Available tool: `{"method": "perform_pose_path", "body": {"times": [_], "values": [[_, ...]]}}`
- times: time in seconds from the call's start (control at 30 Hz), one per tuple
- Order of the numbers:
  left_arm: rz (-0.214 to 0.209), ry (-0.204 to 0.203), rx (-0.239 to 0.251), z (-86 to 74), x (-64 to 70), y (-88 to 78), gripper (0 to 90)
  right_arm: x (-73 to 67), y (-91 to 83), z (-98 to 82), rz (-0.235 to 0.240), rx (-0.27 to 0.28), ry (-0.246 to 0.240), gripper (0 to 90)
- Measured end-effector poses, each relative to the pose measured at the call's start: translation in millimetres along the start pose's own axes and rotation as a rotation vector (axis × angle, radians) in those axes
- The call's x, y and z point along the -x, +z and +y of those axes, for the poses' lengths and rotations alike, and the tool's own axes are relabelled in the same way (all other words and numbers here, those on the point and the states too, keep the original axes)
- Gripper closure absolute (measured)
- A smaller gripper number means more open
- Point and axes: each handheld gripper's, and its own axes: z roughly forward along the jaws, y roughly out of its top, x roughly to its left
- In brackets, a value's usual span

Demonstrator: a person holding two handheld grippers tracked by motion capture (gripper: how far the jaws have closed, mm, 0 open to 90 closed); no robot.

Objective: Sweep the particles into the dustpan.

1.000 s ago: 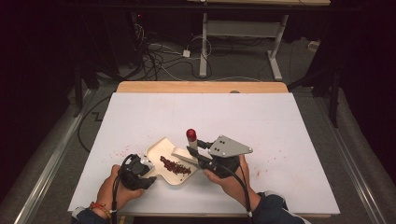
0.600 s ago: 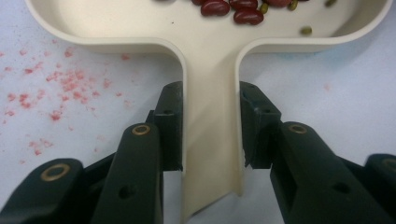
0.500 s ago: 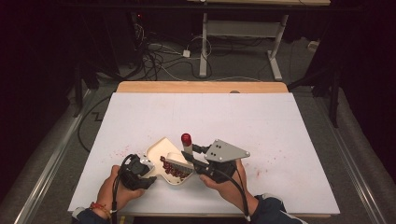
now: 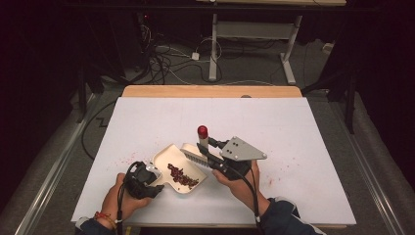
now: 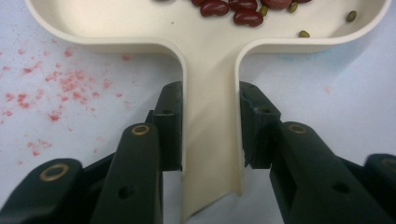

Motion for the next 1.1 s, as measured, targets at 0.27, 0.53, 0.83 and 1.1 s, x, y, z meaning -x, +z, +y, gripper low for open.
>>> {"method": "perform_pose_path", "body": {"times": [0.27, 0.53, 0.83, 1.1], "values": [[0.006, -0.031, 0.008, 2.9, 0.3, 2.1, 64.0, -11.4, 21.0, -9.9, 0.040, -0.010, -0.004, 70.6], [0.013, -0.069, 0.014, 6.0, -0.3, 3.8, 63.6, -31.5, 18.3, -6.6, 0.078, -0.027, -0.010, 70.5], [0.020, -0.080, 0.030, 7.2, -1.0, 5.2, 63.6, -43.0, 14.9, -4.6, 0.069, -0.038, -0.021, 70.5], [0.017, -0.090, 0.040, 6.7, -3.0, 5.5, 63.7, -42.9, 11.6, -2.6, 0.086, -0.034, -0.011, 70.5]]}}
